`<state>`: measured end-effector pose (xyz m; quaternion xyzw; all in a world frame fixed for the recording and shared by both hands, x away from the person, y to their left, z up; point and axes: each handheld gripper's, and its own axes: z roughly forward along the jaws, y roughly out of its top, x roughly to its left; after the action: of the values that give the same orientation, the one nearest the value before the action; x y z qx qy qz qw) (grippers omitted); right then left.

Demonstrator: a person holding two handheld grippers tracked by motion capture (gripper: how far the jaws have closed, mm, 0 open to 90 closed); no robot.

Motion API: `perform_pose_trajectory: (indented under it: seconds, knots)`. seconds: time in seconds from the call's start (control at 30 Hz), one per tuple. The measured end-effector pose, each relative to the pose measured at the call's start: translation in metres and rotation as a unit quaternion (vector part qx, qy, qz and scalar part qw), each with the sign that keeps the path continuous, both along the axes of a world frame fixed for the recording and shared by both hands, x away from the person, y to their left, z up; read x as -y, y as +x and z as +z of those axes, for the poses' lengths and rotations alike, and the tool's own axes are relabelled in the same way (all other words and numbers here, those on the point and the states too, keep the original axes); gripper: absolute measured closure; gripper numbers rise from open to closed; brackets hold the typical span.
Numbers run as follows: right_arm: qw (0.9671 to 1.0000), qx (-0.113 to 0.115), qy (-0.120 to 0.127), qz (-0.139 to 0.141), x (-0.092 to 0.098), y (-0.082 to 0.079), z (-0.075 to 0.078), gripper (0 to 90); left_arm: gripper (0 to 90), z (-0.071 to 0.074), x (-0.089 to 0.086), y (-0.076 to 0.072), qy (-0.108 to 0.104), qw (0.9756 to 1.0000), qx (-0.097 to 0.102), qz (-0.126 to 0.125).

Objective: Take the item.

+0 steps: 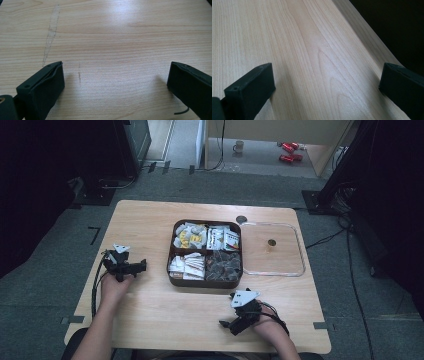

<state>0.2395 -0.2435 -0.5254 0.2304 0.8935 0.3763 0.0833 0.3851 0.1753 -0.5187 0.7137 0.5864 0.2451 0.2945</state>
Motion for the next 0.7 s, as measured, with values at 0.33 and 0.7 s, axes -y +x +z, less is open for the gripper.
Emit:
perform_pose_trajectory:
  seconds: [0.33,0.7]
  knots:
    - [1.0000,0.000,0.000,0.000,0.0000,0.0000,0.0000,0.0,1.2,0.0000,0.0006,-0.0007,0.000,1.0000,0.000,0.002]
    - [1.0000,0.000,0.000,0.000,0.0000,0.0000,0.0000,0.0,1.2,0.0019,-0.0007,-0.0018,0.002,0.9999,-0.012,-0.010]
